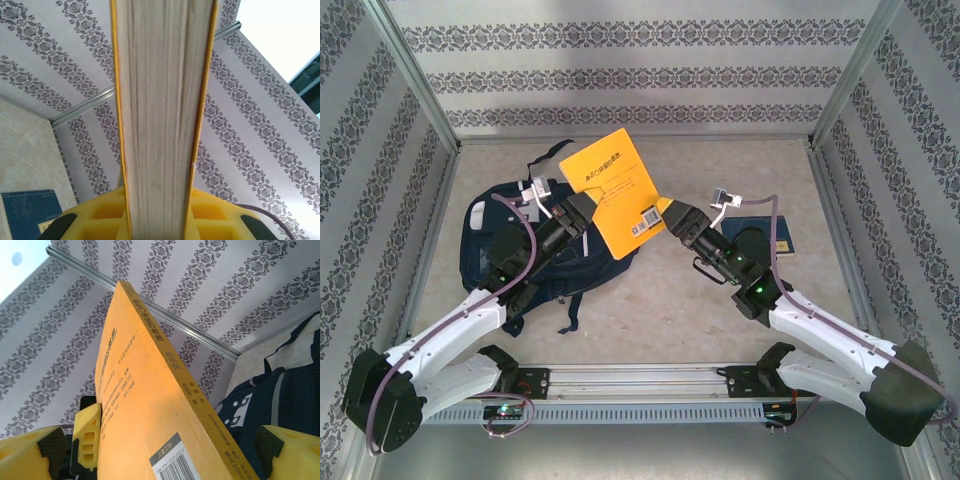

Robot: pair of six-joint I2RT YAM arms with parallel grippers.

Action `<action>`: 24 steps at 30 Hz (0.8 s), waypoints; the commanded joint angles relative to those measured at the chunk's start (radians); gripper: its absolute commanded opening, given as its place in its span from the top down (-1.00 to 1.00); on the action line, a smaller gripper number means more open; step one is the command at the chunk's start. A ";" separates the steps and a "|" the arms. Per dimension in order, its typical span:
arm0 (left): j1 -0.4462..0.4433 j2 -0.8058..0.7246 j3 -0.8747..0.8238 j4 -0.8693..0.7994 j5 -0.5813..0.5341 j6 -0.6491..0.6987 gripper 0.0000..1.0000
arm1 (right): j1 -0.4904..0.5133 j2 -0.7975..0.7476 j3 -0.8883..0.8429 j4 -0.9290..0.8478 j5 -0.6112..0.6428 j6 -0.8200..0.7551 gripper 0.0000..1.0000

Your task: Pack books, pencil case, and school supplies into a backpack

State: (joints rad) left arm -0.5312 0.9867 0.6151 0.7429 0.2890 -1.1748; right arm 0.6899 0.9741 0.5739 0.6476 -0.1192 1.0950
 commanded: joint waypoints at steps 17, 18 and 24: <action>-0.015 -0.046 0.020 0.169 -0.103 -0.028 1.00 | 0.014 -0.008 0.033 -0.013 -0.097 0.005 -0.96; -0.015 -0.044 0.022 0.170 -0.102 -0.030 1.00 | 0.022 0.008 0.035 0.010 -0.096 0.018 -0.96; -0.019 -0.054 0.009 0.165 -0.111 -0.033 1.00 | 0.049 0.103 0.043 0.199 -0.124 0.081 -0.95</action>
State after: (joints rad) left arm -0.5369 0.9546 0.6151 0.7563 0.1997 -1.1885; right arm 0.7242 1.0500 0.5835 0.6762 -0.1993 1.1236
